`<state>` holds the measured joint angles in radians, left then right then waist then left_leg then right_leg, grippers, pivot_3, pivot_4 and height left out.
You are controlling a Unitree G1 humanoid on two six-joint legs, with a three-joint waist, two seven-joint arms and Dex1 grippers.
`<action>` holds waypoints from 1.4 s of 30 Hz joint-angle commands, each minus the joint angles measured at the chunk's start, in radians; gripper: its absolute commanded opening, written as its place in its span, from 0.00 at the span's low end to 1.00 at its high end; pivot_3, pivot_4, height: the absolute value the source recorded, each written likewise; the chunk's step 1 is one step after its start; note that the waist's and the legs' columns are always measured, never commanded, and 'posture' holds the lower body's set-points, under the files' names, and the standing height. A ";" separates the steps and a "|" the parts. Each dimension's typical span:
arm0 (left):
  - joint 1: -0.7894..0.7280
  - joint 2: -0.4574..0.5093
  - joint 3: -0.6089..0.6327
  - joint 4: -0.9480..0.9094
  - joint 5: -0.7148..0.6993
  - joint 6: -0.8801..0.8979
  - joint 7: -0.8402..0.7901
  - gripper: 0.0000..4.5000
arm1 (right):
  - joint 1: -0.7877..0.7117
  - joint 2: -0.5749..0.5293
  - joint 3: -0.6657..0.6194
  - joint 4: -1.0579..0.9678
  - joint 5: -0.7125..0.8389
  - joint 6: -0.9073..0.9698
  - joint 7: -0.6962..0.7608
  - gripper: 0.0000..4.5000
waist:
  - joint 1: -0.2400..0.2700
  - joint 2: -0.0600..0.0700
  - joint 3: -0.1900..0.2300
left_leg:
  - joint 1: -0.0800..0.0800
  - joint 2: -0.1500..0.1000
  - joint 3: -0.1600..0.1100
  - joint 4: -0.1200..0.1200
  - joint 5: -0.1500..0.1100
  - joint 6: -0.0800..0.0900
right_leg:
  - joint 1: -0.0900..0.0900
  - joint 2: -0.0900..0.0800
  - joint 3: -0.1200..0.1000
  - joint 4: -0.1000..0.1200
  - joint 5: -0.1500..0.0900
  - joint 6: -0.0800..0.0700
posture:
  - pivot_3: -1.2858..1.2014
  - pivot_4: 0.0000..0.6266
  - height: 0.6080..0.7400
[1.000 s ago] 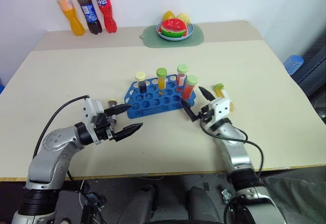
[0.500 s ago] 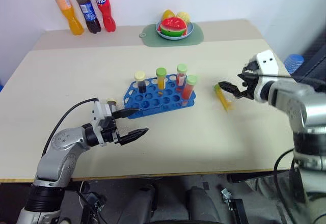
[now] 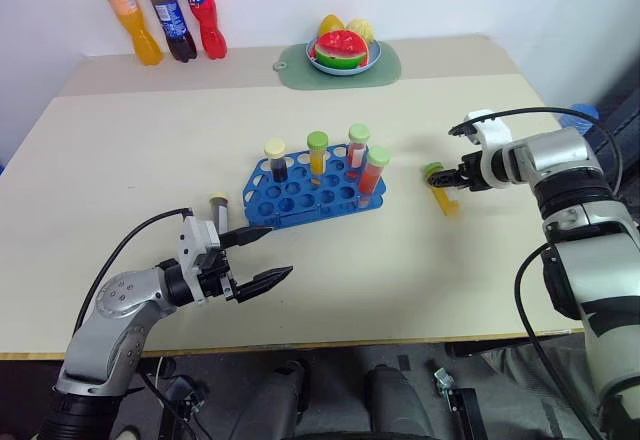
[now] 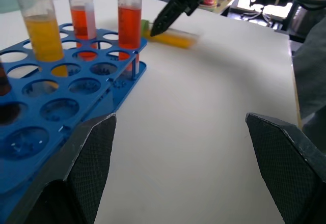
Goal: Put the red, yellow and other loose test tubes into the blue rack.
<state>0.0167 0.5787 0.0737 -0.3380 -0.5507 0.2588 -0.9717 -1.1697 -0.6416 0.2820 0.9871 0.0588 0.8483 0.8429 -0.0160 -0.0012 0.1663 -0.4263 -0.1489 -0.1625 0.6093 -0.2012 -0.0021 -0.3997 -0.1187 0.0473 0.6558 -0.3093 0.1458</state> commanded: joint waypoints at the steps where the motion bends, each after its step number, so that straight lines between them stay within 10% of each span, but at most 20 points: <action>1: 0.011 0.008 0.024 -0.047 -0.015 0.001 0.014 0.94 | -0.015 -0.004 0.049 0.025 -0.077 -0.047 0.067 0.34 | 0.001 0.000 0.000 | 0.000 0.000 0.000 0.000 0.000 0.000 | 0.000 0.000 0.000 0.000 0.000 0.000 | 0.52 0.24 1.00; 3: 0.010 0.005 0.018 -0.046 -0.015 0.000 0.020 0.94 | -0.004 -0.017 0.059 0.001 -0.104 -0.079 0.098 0.18 | 0.001 0.000 0.000 | 0.000 0.000 0.000 0.001 0.000 0.000 | -0.003 0.000 0.000 0.000 0.000 0.000 | 0.52 0.24 1.00; 10: -0.020 -0.003 0.000 -0.009 -0.016 -0.009 0.010 0.94 | 0.287 -0.333 0.064 -0.475 -0.157 -0.371 0.309 0.18 | 0.029 0.001 0.001 | -0.001 -0.001 0.000 0.002 0.000 0.000 | -0.005 -0.001 -0.001 0.000 0.000 0.000 | 0.52 0.24 1.00; 15: -0.061 -0.001 -0.013 0.050 -0.005 -0.026 -0.023 0.94 | 0.756 -0.508 -0.228 -1.039 0.236 -0.437 0.581 0.18 | 0.017 0.003 0.001 | -0.002 0.000 0.000 0.002 -0.003 0.001 | 0.000 -0.001 -0.001 -0.001 0.000 0.001 | 0.52 0.24 1.00; 22: -0.094 0.007 0.009 0.122 -0.012 -0.031 -0.059 0.94 | 0.803 0.014 -0.341 -1.332 0.503 -0.379 0.168 0.18 | -0.027 0.000 0.001 | 0.006 0.008 0.004 0.003 -0.004 0.000 | 0.005 0.001 -0.001 0.000 0.002 -0.002 | 0.52 0.24 1.00; 28: -0.048 0.024 0.079 0.184 -0.017 -0.043 -0.069 0.94 | 0.766 0.449 -0.221 -1.194 0.341 -0.656 -0.096 0.18 | -0.002 0.000 0.000 | 0.006 0.006 0.004 0.002 -0.004 -0.002 | -0.001 0.001 -0.001 0.000 0.002 -0.002 | 0.52 0.24 1.00; 42: -0.004 0.036 0.127 0.146 -0.026 -0.038 -0.046 0.94 | 0.623 0.667 -0.213 -0.628 0.148 -1.179 -0.252 0.18 | -0.004 -0.001 0.000 | 0.010 0.005 0.003 0.001 -0.003 -0.005 | -0.001 0.005 0.000 0.007 0.002 -0.002 | 0.52 0.24 1.00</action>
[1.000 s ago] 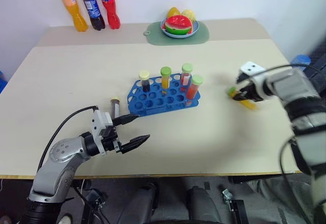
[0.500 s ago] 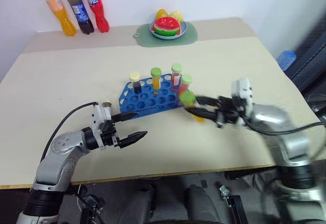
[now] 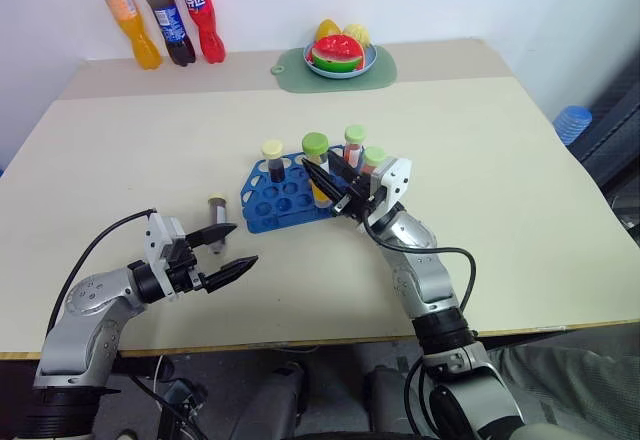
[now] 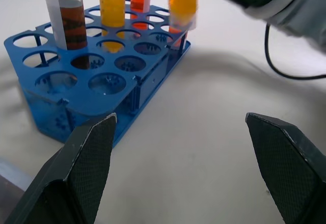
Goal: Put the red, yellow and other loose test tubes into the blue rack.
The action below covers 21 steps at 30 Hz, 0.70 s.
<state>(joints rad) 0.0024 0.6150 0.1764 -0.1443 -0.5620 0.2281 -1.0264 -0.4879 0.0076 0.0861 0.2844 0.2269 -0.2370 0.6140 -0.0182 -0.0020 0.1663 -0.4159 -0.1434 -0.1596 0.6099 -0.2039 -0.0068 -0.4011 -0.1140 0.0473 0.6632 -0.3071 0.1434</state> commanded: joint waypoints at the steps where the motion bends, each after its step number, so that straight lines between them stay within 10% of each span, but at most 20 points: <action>1: 0.013 -0.002 0.025 -0.053 -0.014 -0.006 0.014 0.94 | -0.075 0.017 -0.020 0.122 -0.033 -0.120 -0.032 0.18 | -0.003 0.000 0.000 | 0.000 0.000 0.000 0.000 0.000 0.000 | 0.000 0.000 0.000 0.000 0.000 0.000 | 0.52 0.24 1.00; 21: 0.056 -0.009 0.032 -0.101 -0.023 -0.006 0.063 0.94 | -0.077 0.033 0.030 0.386 -0.111 -0.331 -0.007 0.18 | -0.002 0.000 -0.001 | 0.008 0.001 0.000 -0.003 0.000 -0.001 | 0.006 0.002 0.001 0.000 -0.001 -0.001 | 0.52 0.24 1.00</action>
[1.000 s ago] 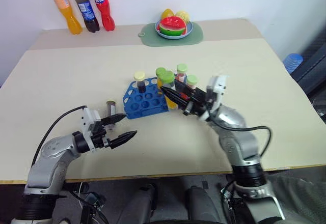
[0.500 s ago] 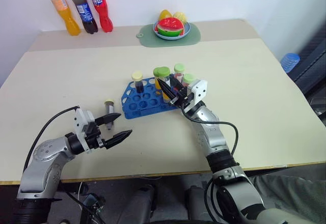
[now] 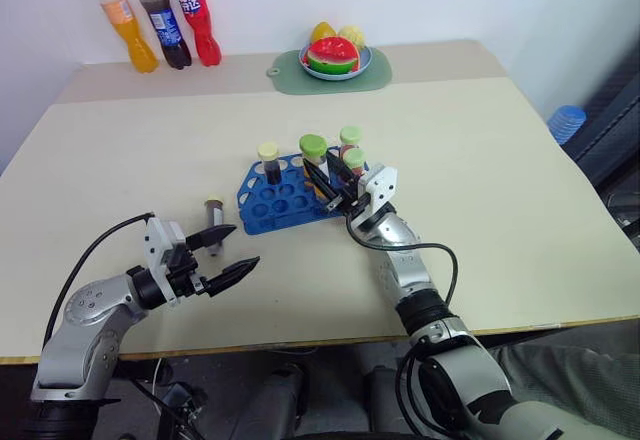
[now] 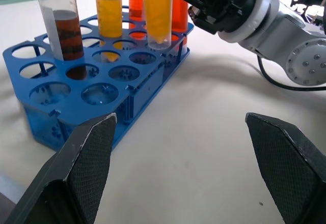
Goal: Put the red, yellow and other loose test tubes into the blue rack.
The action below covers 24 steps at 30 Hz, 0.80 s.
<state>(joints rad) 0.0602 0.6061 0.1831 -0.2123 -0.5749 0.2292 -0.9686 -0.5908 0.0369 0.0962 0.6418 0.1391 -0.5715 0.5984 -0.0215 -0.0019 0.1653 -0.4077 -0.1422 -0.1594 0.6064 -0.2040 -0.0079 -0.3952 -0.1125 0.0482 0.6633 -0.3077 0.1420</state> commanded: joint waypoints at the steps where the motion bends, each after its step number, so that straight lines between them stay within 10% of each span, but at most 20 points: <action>1: -0.003 0.000 0.023 -0.033 -0.011 -0.007 0.006 0.94 | 0.025 0.004 0.021 0.033 -0.026 0.001 0.007 0.18 | 0.003 0.000 0.000 | 0.000 0.000 0.000 0.000 0.000 0.000 | 0.000 0.000 0.000 0.000 0.000 0.000 | 0.52 0.24 1.00; 10: -0.013 0.009 0.015 -0.038 -0.022 -0.007 -0.013 0.94 | -0.004 0.010 0.005 0.075 0.011 0.017 0.048 0.18 | 0.001 0.000 0.000 | 0.000 0.000 0.000 -0.001 0.000 0.000 | 0.000 0.000 0.000 0.000 0.000 0.000 | 0.52 0.24 1.00; 17: 0.004 0.002 0.044 -0.057 -0.066 0.014 -0.017 0.94 | 0.027 -0.048 -0.001 -0.010 -0.023 0.004 0.037 0.95 | 0.002 0.000 0.000 | 0.000 0.000 0.000 -0.002 0.000 -0.001 | -0.001 0.000 0.000 0.000 0.000 -0.001 | 0.52 0.24 1.00; 24: 0.065 -0.054 0.209 -0.291 -0.266 0.382 0.508 0.94 | 0.296 -0.274 0.035 -0.531 0.061 0.321 0.169 0.95 | 0.010 -0.001 0.001 | -0.001 0.000 -0.001 0.000 -0.001 0.000 | 0.000 -0.001 0.001 -0.001 -0.001 0.000 | 0.52 0.24 1.00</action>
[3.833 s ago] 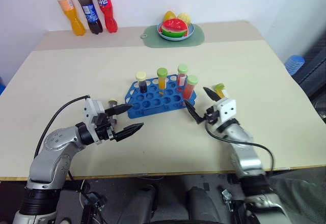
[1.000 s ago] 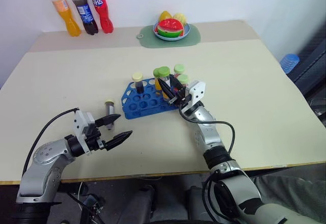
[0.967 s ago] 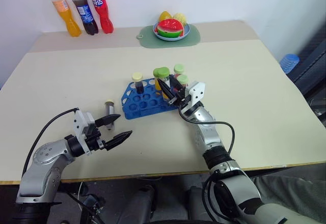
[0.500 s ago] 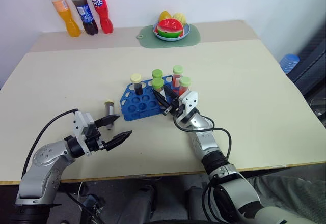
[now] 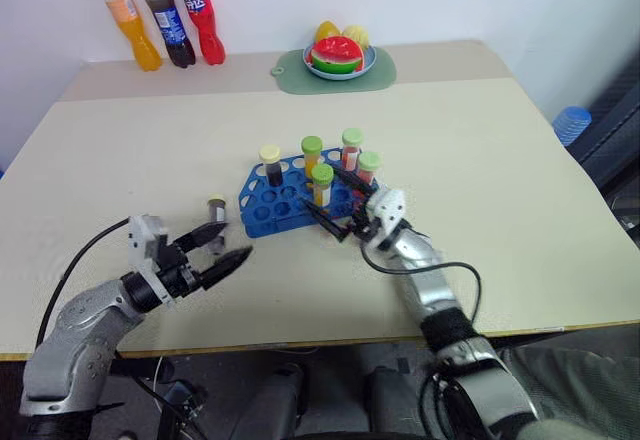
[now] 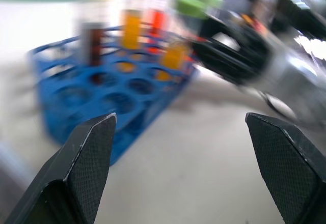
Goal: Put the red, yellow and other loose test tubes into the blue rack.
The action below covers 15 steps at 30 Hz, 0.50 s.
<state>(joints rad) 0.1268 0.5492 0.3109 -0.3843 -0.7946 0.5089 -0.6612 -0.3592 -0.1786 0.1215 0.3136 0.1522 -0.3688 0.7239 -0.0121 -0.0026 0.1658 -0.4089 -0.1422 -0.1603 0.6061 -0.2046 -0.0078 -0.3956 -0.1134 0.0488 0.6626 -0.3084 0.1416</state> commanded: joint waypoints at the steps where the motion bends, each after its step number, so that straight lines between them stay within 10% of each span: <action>1: -0.007 0.006 0.108 -0.143 -0.076 0.156 0.277 0.94 | 0.106 -0.097 0.010 -0.278 0.064 0.170 0.055 0.95 | 0.001 0.000 0.000 | 0.000 0.000 0.000 0.000 0.000 0.000 | 0.000 -0.001 0.000 0.000 0.000 0.000 | 0.52 0.24 1.00; 7: -0.189 0.070 0.202 -0.073 -0.498 0.537 0.917 0.94 | 0.282 -0.319 -0.056 -0.570 0.135 0.390 0.111 0.95 | 0.005 -0.002 0.000 | 0.000 0.000 -0.001 0.003 0.000 0.000 | 0.002 -0.003 -0.001 0.000 -0.001 0.001 | 0.52 0.24 1.00; 15: -0.449 0.199 -0.025 0.184 -0.952 0.605 1.548 0.94 | 0.310 -0.505 -0.148 -0.754 0.330 0.592 0.231 0.95 | 0.013 -0.009 0.003 | 0.000 0.000 -0.001 0.005 -0.002 0.001 | 0.004 -0.003 -0.002 -0.001 -0.001 0.002 | 0.52 0.24 1.00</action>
<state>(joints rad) -0.2891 0.7196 0.3150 -0.2237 -1.6722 1.1128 0.7997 -0.0465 -0.6648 0.0040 -0.3842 0.4252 0.1942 0.9253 0.0012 -0.0112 0.1687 -0.4093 -0.1426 -0.1610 0.6114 -0.2071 -0.0071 -0.3919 -0.1168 0.0473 0.6613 -0.3097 0.1433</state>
